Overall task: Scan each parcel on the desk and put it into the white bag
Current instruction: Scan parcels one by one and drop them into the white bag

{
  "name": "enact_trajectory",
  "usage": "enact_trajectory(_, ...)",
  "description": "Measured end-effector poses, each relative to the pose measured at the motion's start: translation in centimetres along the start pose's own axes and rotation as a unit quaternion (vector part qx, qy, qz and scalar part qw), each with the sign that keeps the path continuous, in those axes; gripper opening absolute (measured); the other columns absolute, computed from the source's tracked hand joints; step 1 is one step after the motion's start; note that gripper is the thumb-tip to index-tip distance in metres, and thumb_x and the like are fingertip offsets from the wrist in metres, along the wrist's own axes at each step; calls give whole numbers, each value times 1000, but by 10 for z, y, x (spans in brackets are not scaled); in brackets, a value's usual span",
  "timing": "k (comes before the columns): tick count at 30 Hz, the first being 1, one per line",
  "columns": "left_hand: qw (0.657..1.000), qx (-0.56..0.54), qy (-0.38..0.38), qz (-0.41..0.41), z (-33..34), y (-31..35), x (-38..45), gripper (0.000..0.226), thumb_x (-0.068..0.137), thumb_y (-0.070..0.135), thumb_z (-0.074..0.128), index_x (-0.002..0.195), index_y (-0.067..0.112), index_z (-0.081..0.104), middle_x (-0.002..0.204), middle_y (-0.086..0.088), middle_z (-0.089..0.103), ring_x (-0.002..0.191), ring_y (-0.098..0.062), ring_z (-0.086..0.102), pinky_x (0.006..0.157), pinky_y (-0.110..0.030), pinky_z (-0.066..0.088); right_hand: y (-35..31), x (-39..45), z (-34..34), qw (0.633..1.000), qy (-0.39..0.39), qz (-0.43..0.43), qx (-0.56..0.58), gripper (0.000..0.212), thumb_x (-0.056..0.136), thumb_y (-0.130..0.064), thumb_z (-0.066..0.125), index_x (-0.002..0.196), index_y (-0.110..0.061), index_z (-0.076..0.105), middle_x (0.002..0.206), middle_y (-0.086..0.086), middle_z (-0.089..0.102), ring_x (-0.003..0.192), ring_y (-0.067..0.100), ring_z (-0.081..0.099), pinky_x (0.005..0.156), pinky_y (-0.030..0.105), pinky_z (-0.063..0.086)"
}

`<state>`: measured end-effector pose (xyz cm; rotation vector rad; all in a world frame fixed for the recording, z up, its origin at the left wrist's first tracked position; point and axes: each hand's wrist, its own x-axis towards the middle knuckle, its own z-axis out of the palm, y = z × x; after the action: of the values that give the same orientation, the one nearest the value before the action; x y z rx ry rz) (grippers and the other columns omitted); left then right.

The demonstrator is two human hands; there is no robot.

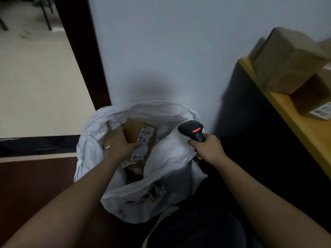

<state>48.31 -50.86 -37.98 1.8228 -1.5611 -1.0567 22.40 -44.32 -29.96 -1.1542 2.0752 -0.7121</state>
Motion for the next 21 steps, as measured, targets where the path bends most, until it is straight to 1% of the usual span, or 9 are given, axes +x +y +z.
enact_trajectory(2,995,96,-6,39,14,-5,13,84,72,41,77,138,5,40,132,-17,52,117,-33,51,86,-34,40,15,12,10,1000,-14,9,-21,20,76,-29,74,66,-15,63,64,9,66,66,31,67,69,42,57)
enact_trajectory(3,991,131,-12,40,23,-7,20,84,74,45,75,139,6,40,133,-17,51,118,-34,49,88,-36,40,22,18,13,999,-19,12,-27,20,76,-29,74,66,-16,63,64,8,66,67,32,68,69,41,57)
enact_trajectory(6,983,175,-29,41,54,-6,38,89,81,46,69,150,12,24,146,-14,38,130,-37,39,98,-52,40,37,33,19,999,-19,23,-28,22,78,-31,74,65,-17,61,63,6,65,66,30,67,67,37,55)
enact_trajectory(9,980,191,-25,47,81,8,49,84,85,43,67,149,13,23,145,-13,39,128,-39,39,94,-54,43,55,49,21,999,-5,34,-20,22,78,-35,74,70,-18,62,69,7,68,71,29,68,68,36,54)
enact_trajectory(12,983,171,-39,48,99,9,63,73,85,36,69,142,12,31,139,-15,42,121,-41,45,90,-55,45,76,65,24,999,21,28,-2,37,68,-52,73,78,-16,67,95,14,70,96,35,65,85,37,51)
enact_trajectory(14,983,172,-54,42,107,6,71,66,87,30,68,140,10,34,145,-17,36,126,-42,41,94,-55,43,86,72,27,999,26,30,-34,43,73,-49,76,98,-14,74,134,14,55,130,33,44,107,29,32)
enact_trajectory(16,975,212,-58,16,113,2,76,59,92,28,62,141,9,35,152,-20,23,135,-42,29,101,-54,39,94,80,30,998,13,41,-54,41,80,-38,77,116,-18,71,156,11,30,146,29,16,115,26,15)
enact_trajectory(18,965,255,-63,-9,118,-2,77,57,96,28,54,145,13,31,150,-22,18,137,-42,19,103,-53,36,100,90,36,998,-12,49,-36,42,80,-39,77,117,-22,71,161,9,21,148,30,9,119,30,12)
enact_trajectory(21,965,253,-67,-20,123,-8,75,65,98,24,48,152,10,14,147,-25,17,137,-43,16,105,-54,31,104,100,46,998,-33,47,-13,40,67,-50,79,99,-26,72,158,10,28,146,31,24,119,40,24)
